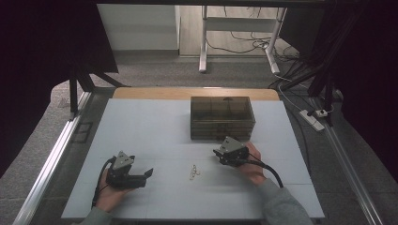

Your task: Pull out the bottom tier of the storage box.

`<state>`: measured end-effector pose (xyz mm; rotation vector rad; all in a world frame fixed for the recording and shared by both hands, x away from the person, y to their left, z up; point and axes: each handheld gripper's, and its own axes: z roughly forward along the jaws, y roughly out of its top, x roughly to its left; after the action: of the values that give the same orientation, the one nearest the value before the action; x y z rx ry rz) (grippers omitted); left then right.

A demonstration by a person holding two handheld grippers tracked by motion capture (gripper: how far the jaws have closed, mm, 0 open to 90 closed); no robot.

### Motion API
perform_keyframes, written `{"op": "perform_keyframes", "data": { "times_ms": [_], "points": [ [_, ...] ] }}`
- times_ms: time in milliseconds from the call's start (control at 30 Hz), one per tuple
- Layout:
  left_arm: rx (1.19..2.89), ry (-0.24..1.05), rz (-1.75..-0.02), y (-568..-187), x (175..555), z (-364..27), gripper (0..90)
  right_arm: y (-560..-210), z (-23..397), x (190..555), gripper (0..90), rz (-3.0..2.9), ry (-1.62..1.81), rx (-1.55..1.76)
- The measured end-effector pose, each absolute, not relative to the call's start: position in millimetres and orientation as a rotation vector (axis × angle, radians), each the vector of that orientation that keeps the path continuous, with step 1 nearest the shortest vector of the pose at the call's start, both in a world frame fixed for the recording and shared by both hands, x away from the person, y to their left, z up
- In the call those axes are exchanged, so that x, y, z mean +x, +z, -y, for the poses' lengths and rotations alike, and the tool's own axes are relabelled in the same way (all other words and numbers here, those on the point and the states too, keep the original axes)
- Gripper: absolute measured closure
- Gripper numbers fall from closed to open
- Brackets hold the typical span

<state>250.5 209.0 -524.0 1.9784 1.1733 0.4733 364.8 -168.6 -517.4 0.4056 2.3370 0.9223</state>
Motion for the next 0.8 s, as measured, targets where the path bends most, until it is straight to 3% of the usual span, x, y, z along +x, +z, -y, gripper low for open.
{"op": "perform_keyframes", "data": {
  "times_ms": [800],
  "points": [
    [1.984,0.487,-1.155,-524,250,-208,11.8,-510,195,350,38.8,-2.482,1.125,0.599]
  ]
}}
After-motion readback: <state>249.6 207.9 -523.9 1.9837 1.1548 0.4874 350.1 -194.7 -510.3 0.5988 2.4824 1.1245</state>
